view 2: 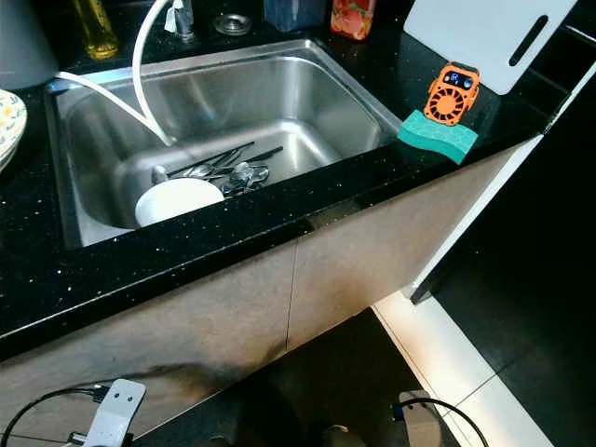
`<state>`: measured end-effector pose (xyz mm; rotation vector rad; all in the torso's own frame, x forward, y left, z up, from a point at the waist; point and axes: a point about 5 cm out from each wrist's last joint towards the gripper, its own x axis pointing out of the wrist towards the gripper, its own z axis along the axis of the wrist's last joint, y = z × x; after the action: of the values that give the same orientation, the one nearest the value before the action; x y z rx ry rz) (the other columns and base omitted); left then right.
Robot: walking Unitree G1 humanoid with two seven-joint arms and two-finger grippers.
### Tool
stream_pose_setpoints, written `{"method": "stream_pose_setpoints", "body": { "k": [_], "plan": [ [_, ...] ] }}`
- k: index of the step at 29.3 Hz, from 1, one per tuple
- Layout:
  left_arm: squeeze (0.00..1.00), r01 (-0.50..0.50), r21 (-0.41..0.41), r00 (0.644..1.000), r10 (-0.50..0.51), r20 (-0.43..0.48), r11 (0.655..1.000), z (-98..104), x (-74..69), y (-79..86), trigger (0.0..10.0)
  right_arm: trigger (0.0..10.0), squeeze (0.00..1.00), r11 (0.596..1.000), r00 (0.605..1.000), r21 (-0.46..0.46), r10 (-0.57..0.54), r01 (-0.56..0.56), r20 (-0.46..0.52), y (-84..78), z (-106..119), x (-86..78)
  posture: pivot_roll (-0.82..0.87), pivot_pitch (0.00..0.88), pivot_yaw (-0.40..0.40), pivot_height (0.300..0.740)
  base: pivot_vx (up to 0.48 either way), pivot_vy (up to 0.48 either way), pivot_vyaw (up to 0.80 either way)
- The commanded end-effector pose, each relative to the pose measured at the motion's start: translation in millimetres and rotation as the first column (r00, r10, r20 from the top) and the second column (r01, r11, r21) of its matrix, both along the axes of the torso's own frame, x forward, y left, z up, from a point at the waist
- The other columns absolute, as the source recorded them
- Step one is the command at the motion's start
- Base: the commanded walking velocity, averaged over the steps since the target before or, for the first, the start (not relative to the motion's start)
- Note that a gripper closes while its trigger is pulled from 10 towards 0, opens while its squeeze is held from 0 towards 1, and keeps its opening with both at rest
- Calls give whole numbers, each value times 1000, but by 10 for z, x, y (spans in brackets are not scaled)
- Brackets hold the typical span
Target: Kitchen organization
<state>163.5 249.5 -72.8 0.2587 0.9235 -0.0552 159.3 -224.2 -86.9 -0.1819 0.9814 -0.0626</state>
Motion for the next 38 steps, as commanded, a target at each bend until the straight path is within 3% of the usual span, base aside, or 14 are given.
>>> {"method": "stream_pose_setpoints", "body": {
  "k": [1,21,38],
  "plan": [
    [0,-5,3,999,5,-40,1000,-66,-117,-19,10000,10000,0,1000,999,-4,-7,7,-32,-9,-38,-91,79,141,-53,740,0,0,0],
    [0,-10,17,998,11,-66,1000,-102,-156,-24,10000,10000,0,1000,999,-11,8,-8,-37,-27,-33,-85,75,124,-61,740,0,0,0],
    [8,-9,24,997,11,-73,1000,-115,-173,-25,10000,10000,0,1000,999,-9,6,-7,-41,-29,-38,-98,71,122,-60,740,-306,0,0]
  ]
}}
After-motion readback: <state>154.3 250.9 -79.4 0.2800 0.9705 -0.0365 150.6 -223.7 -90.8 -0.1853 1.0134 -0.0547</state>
